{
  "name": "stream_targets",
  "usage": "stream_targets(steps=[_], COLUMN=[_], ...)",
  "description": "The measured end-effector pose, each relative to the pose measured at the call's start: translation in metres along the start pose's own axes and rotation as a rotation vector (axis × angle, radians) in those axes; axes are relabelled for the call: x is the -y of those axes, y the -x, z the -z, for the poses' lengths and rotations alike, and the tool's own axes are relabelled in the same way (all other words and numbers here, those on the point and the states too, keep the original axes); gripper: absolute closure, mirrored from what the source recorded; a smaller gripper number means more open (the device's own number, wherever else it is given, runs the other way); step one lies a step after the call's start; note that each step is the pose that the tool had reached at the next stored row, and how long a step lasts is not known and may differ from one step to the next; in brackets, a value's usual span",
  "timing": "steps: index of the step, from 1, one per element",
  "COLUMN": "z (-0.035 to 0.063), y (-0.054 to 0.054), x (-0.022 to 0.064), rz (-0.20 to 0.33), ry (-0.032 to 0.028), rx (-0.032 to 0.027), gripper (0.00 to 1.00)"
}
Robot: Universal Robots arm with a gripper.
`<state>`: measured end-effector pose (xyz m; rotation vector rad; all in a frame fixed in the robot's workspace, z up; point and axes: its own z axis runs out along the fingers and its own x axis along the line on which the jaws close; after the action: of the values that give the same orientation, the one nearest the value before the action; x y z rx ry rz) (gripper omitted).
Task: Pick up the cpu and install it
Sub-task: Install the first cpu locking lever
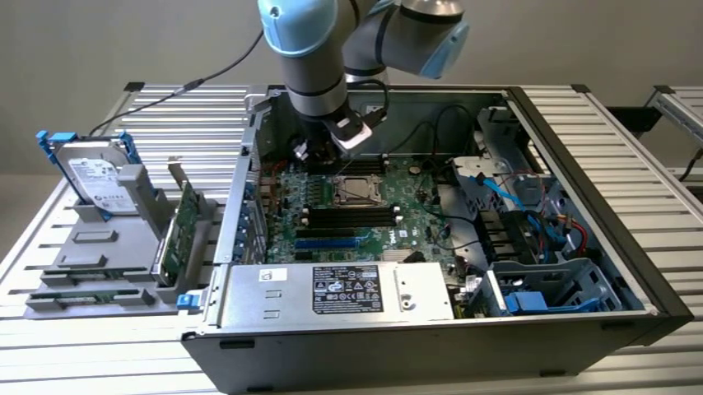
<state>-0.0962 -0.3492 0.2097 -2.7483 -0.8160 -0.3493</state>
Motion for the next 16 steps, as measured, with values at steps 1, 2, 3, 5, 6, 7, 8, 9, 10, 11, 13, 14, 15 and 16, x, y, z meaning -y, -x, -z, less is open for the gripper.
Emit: stream_targets(steps=[1, 2, 3, 5, 6, 7, 8, 9, 10, 11, 13, 14, 15, 16], z=[-0.0007, -0.0016, -0.0023, -0.0027, -0.0027, -0.0028, -0.0029, -0.0030, -0.0030, -0.0031, -0.0035, -0.0039, -0.0044, -0.0049], y=[0.0002, 0.0004, 0.0007, 0.0008, 0.0008, 0.0009, 0.0009, 0.0009, 0.0009, 0.0010, 0.0010, 0.0009, 0.0009, 0.0008], x=[-0.0001, -0.0003, -0.0004, -0.0005, -0.0005, -0.0005, -0.0005, -0.0005, -0.0005, -0.0005, -0.0005, -0.0004, -0.0002, 0.0001], rz=[0.002, 0.003, 0.004, 0.006, 0.008, 0.009, 0.011, 0.012, 0.014, 0.015, 0.019, 0.020, 0.022, 0.025], ry=[0.0028, 0.0047, 0.0064, 0.0079, 0.0078, 0.0079, 0.0077, 0.0074, 0.0071, 0.0069, 0.0067, 0.0073, 0.0081, 0.0090], rx=[-0.0040, -0.0073, -0.0097, -0.0117, -0.0120, -0.0128, -0.0132, -0.0132, -0.0132, -0.0131, -0.0132, -0.0137, -0.0144, -0.0154], gripper=[0.89, 0.89, 0.89, 0.89, 0.89, 0.89, 0.89, 0.89, 0.89, 0.89, 0.89, 0.89, 0.89, 0.89])
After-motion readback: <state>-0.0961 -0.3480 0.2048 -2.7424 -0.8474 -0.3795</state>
